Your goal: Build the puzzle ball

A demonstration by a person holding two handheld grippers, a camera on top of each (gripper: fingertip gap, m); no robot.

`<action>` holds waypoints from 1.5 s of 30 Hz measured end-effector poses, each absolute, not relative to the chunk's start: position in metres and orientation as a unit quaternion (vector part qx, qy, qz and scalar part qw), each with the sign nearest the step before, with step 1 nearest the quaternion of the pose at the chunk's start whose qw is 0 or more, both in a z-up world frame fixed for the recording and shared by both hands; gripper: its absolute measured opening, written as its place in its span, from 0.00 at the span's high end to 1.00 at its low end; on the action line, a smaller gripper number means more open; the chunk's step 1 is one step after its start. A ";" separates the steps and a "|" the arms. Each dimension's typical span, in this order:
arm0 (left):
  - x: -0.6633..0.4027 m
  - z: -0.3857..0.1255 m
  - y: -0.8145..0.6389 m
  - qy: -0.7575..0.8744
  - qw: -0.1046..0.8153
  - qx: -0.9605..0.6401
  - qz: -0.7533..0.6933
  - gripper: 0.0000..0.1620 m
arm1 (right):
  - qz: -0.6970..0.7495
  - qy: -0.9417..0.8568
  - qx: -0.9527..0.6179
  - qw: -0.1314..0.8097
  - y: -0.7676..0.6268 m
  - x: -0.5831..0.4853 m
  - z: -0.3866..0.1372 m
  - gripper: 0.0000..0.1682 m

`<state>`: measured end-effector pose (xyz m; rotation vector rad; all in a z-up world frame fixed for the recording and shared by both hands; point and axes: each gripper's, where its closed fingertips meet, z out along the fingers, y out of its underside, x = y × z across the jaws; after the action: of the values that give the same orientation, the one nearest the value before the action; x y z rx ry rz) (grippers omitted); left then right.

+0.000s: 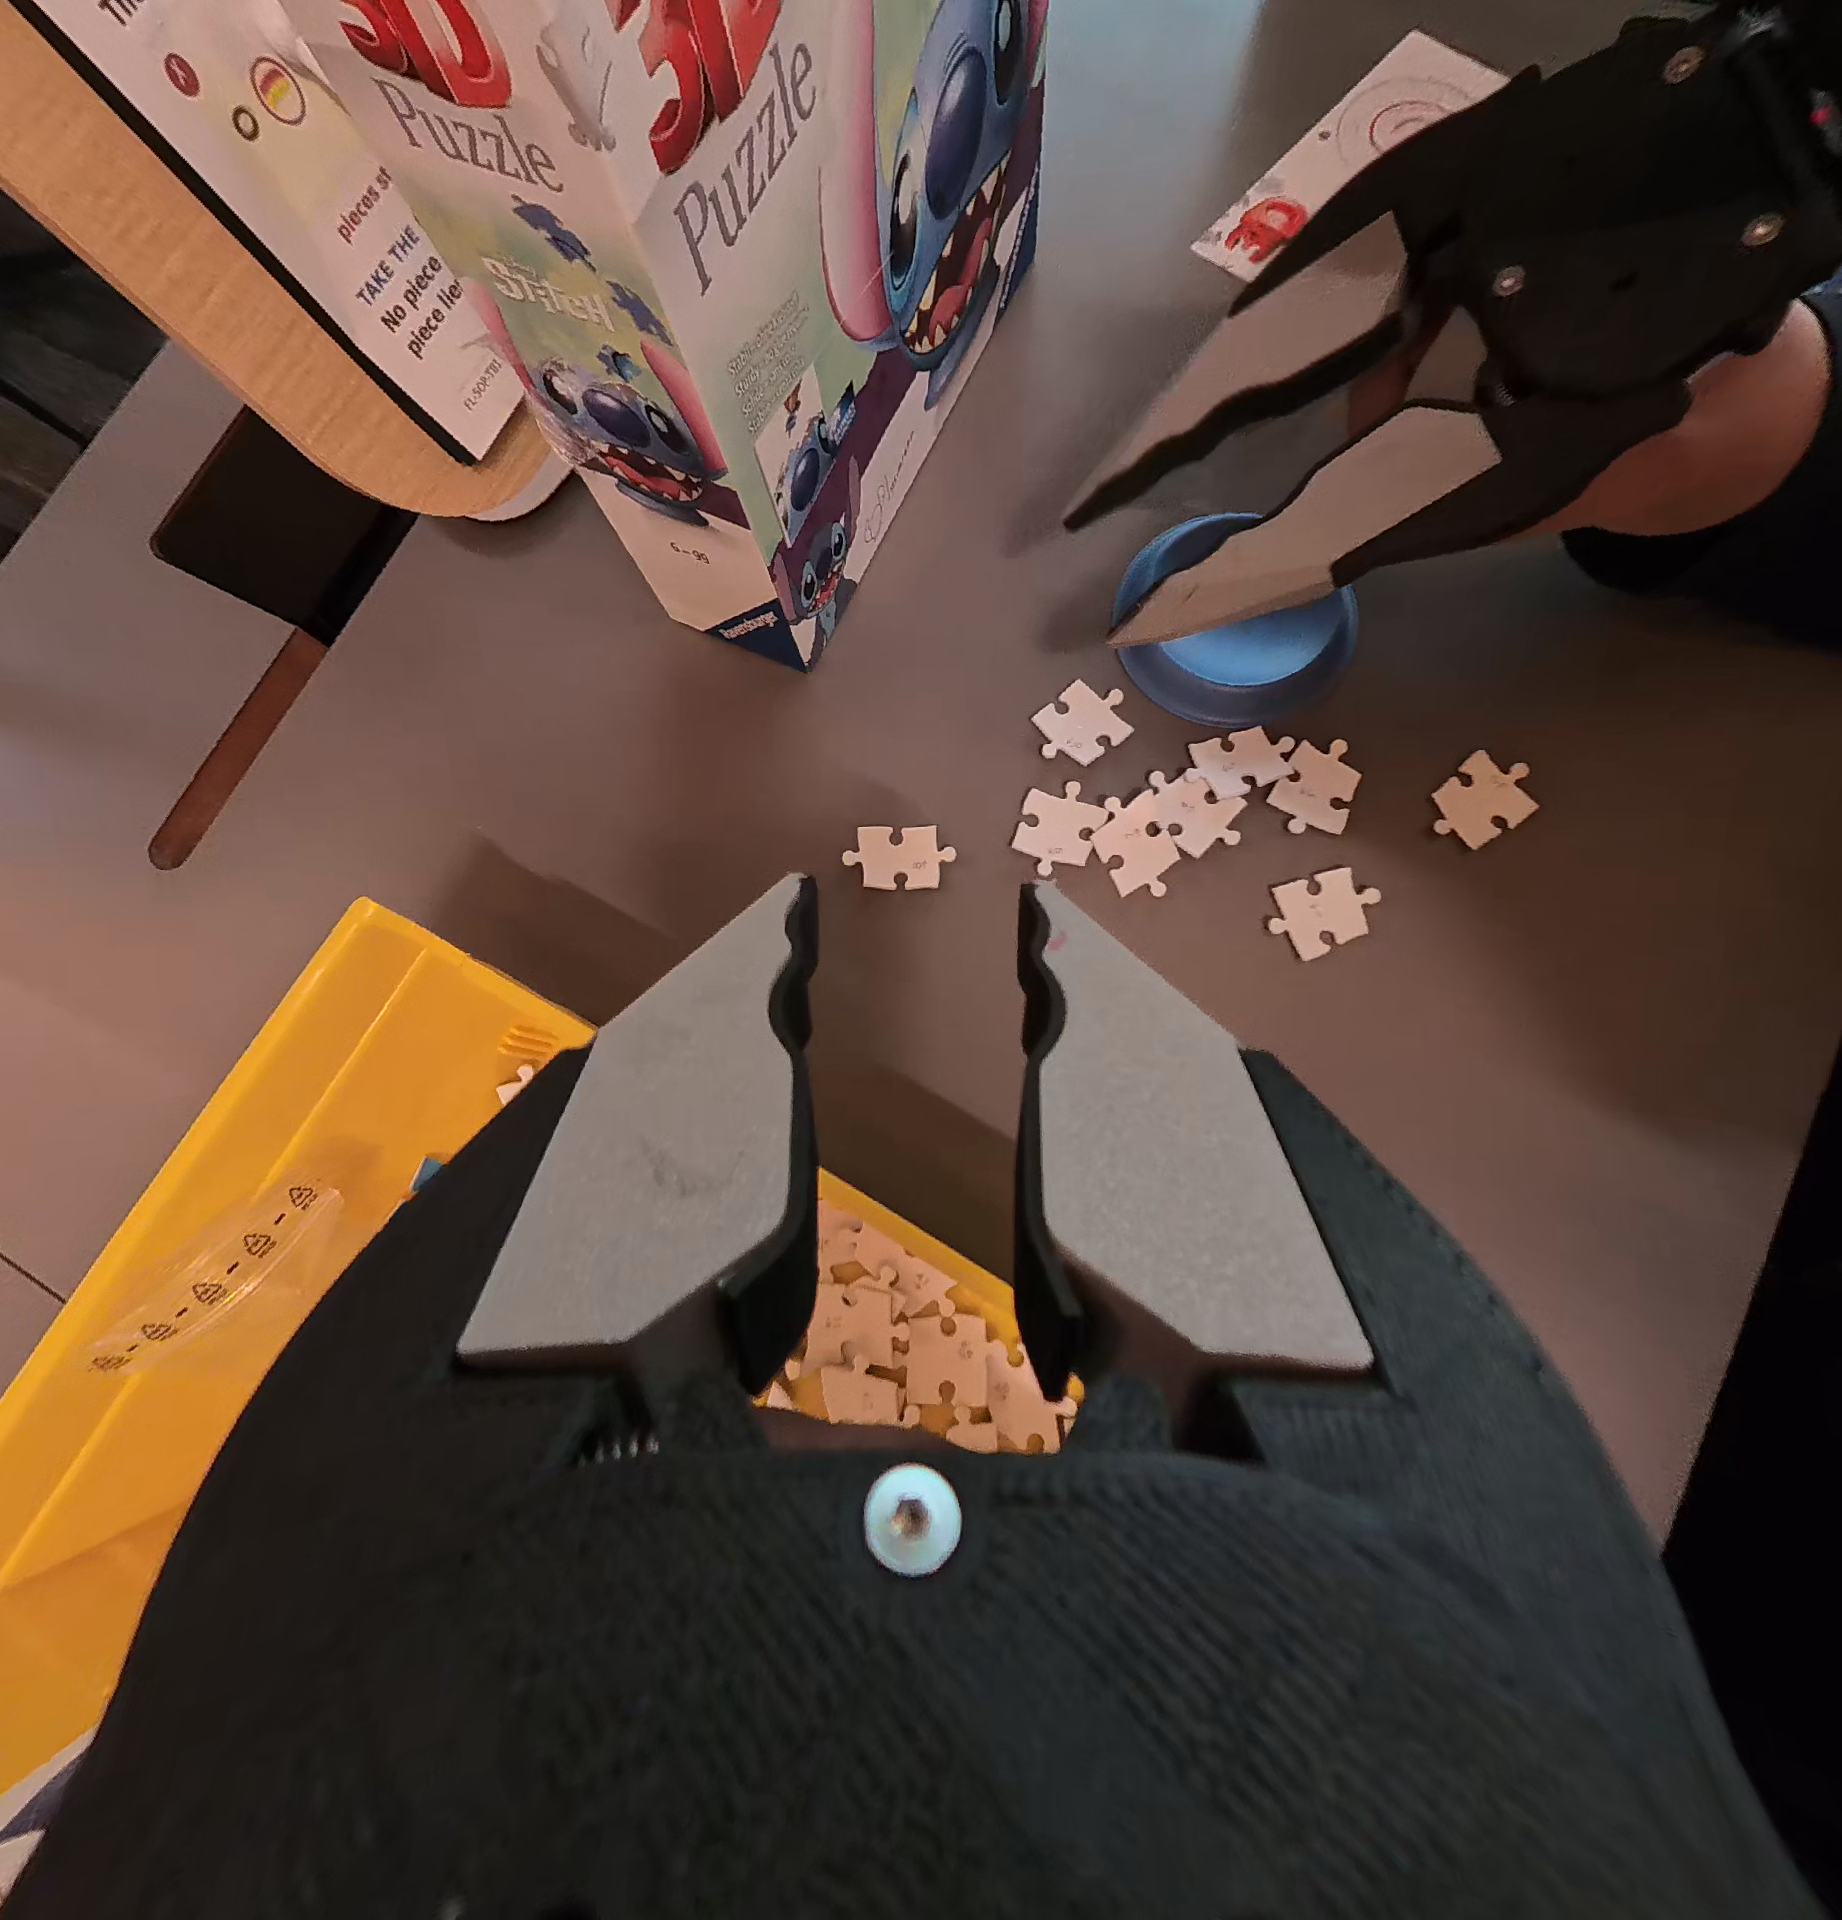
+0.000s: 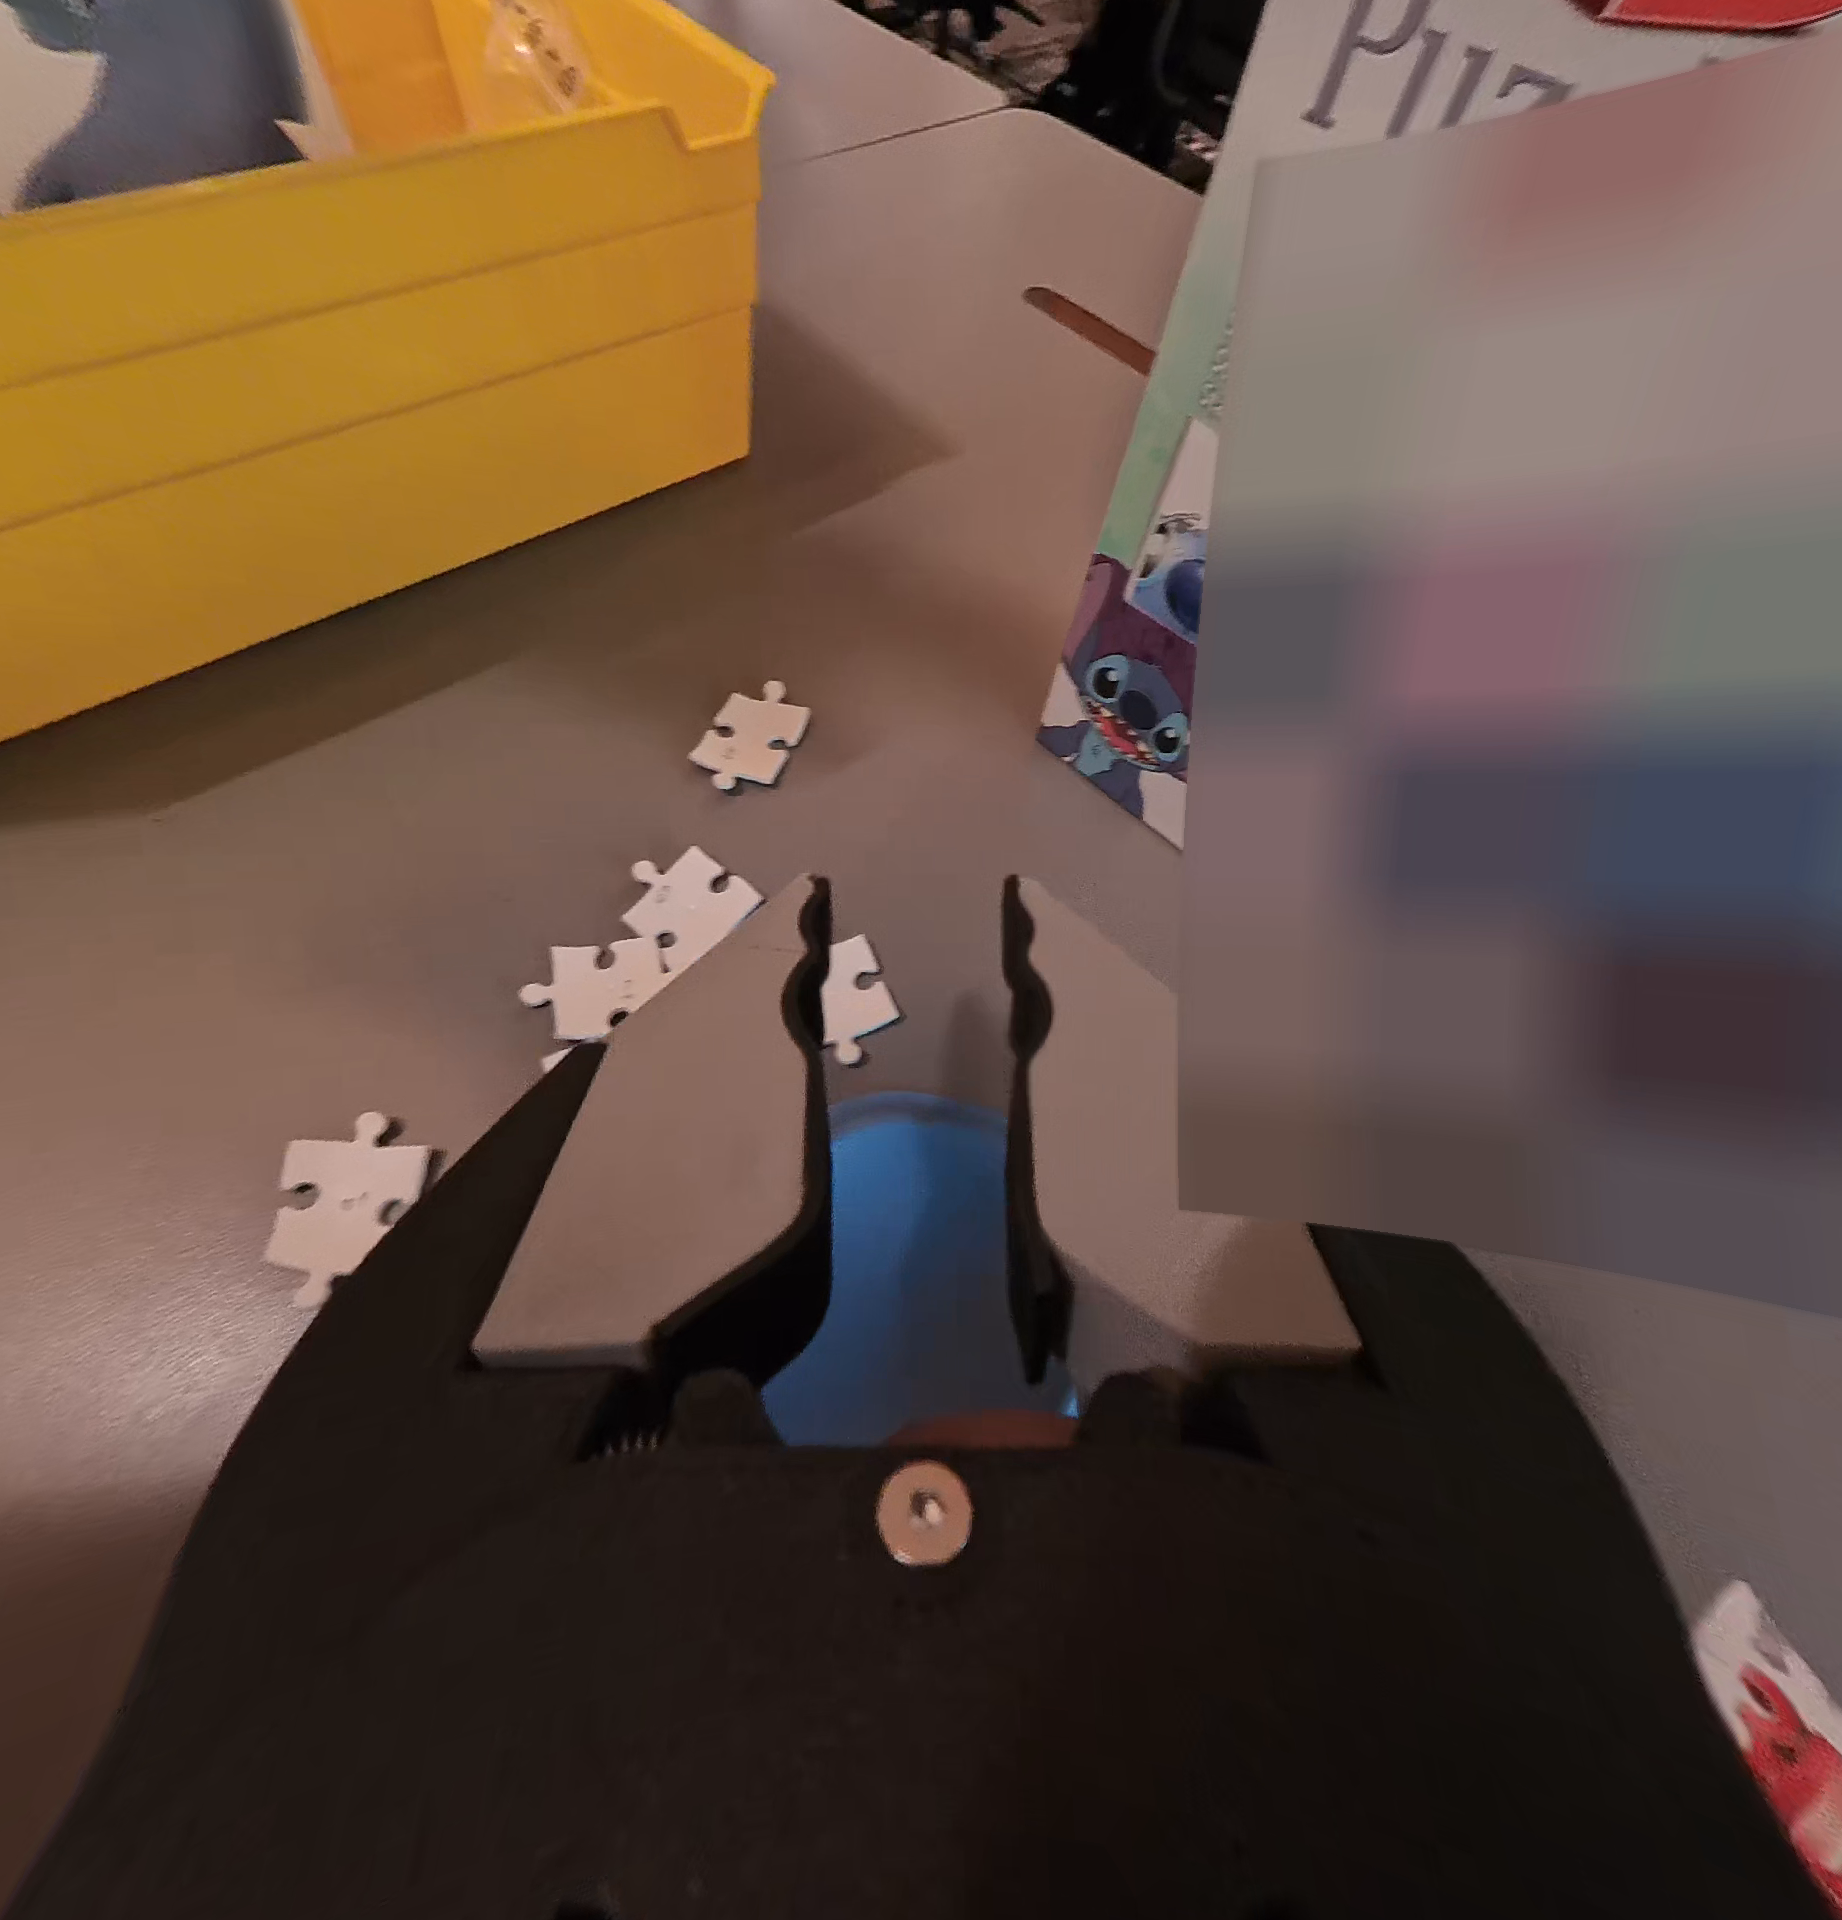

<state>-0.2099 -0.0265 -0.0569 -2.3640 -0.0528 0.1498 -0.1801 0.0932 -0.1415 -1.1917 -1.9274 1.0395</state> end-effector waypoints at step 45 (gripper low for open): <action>-0.188 -0.040 -0.032 0.026 0.390 -0.918 0.066 0.74 | 0.254 -0.912 -0.301 0.118 0.014 -0.162 -0.199 1.00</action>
<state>-0.1881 -0.0321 -0.0395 -2.3335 0.0649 0.1667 -0.1616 0.0143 -0.1992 -0.8791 -2.6670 0.7428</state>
